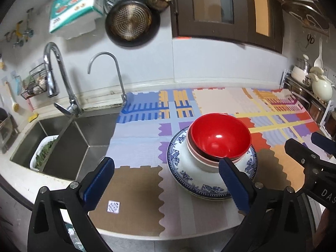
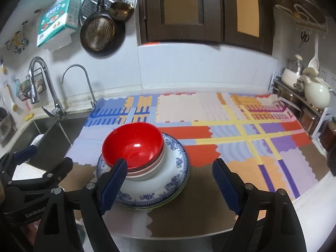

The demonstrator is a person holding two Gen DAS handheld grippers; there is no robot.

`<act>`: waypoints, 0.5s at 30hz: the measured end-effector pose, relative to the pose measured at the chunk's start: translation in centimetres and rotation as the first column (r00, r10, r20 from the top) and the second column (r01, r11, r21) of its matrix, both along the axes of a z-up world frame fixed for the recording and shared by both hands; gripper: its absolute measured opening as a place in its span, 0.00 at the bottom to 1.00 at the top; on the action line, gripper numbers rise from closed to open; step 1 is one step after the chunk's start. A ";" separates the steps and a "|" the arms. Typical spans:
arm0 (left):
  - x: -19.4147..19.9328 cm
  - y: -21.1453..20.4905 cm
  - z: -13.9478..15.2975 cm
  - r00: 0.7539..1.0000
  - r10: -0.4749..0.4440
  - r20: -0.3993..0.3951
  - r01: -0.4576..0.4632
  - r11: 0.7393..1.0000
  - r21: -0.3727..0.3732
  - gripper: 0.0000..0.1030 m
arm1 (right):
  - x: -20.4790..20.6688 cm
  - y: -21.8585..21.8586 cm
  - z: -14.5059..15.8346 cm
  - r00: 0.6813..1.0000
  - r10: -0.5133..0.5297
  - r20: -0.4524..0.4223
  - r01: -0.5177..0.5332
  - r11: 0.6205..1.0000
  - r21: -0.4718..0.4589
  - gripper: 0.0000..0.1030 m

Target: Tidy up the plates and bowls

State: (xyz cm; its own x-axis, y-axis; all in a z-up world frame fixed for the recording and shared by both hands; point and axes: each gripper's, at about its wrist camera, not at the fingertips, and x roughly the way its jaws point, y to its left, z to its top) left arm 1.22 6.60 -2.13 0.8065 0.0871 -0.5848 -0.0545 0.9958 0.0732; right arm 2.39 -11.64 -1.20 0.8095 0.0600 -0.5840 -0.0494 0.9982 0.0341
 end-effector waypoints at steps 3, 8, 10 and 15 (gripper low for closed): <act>-1.8 -0.5 0.4 0.999 0.028 0.035 -0.028 1.000 0.012 0.99 | -1.5 -0.6 0.2 1.000 0.005 0.023 -0.005 1.000 -0.006 0.81; -4.4 -1.4 1.2 0.995 0.053 0.081 -0.053 0.999 -0.005 1.00 | -4.2 -1.5 0.9 0.998 0.026 0.060 -0.024 0.999 -0.027 0.81; -5.8 -1.9 1.4 0.993 0.062 0.098 -0.062 0.998 -0.010 1.00 | -5.3 -2.0 1.2 0.997 0.026 0.069 -0.025 0.999 -0.020 0.81; -8.6 -3.2 1.6 0.992 0.059 0.108 -0.061 0.998 0.009 1.00 | -8.3 -3.1 1.6 0.995 0.025 0.095 -0.023 0.999 -0.022 0.81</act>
